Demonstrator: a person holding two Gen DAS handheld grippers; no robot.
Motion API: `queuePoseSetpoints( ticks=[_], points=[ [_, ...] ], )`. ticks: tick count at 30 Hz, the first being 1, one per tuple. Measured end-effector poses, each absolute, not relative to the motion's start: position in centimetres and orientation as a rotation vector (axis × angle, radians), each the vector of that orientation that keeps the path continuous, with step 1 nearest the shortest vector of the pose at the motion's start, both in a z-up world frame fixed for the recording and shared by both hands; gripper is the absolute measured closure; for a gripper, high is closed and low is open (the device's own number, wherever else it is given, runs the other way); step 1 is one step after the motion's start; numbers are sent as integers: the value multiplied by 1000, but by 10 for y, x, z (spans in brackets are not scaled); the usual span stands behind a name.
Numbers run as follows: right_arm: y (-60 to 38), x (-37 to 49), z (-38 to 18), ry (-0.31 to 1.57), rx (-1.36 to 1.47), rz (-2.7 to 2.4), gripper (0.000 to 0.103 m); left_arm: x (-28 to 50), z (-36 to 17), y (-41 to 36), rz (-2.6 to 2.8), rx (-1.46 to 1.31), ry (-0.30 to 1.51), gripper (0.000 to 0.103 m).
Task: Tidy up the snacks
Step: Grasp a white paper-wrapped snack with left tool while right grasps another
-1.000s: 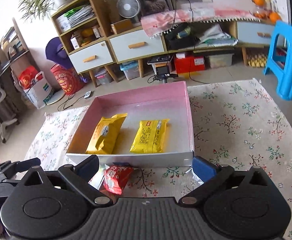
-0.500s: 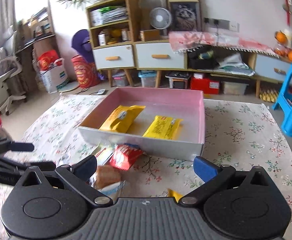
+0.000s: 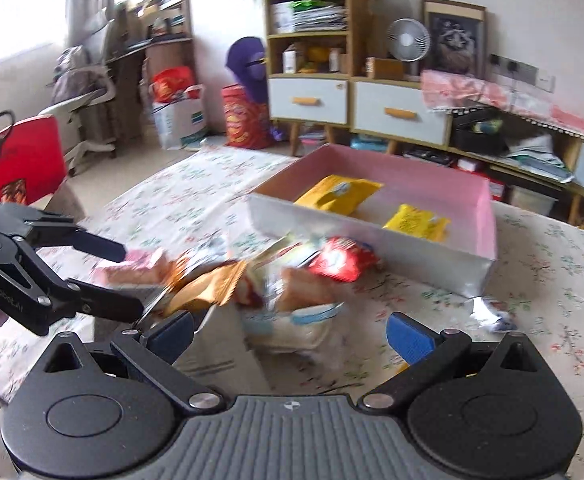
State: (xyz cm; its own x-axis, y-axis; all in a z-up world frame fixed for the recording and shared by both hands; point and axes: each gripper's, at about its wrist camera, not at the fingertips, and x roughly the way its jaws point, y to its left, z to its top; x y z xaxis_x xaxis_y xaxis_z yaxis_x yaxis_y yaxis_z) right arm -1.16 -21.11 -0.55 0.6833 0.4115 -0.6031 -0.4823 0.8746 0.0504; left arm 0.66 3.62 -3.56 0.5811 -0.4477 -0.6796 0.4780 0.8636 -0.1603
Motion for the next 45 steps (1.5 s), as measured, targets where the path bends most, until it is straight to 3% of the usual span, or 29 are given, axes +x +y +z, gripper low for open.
queuePoseSetpoints(
  ticks=[10, 23, 27, 29, 34, 38, 45],
  points=[
    [-179, -27, -24, 684, -247, 603, 9, 11, -51, 37, -521, 13, 879, 7],
    [-153, -43, -42, 670, -414, 621, 10, 16, -55, 41, -503, -70, 934, 38],
    [-153, -38, -44, 690, -389, 606, 19, 17, -54, 42, -489, -87, 941, 41],
    [-154, -38, -42, 702, -369, 622, 31, 16, -51, 42, -490, -91, 936, 54],
    [-151, -38, -35, 702, -340, 633, 53, 22, -42, 45, -470, -110, 934, 56],
    [-151, -33, -25, 701, -316, 647, 64, 24, -41, 48, -461, -122, 938, 56],
    [-160, -25, -19, 709, -253, 664, 65, 22, -34, 48, -481, -125, 923, 56]
  ],
)
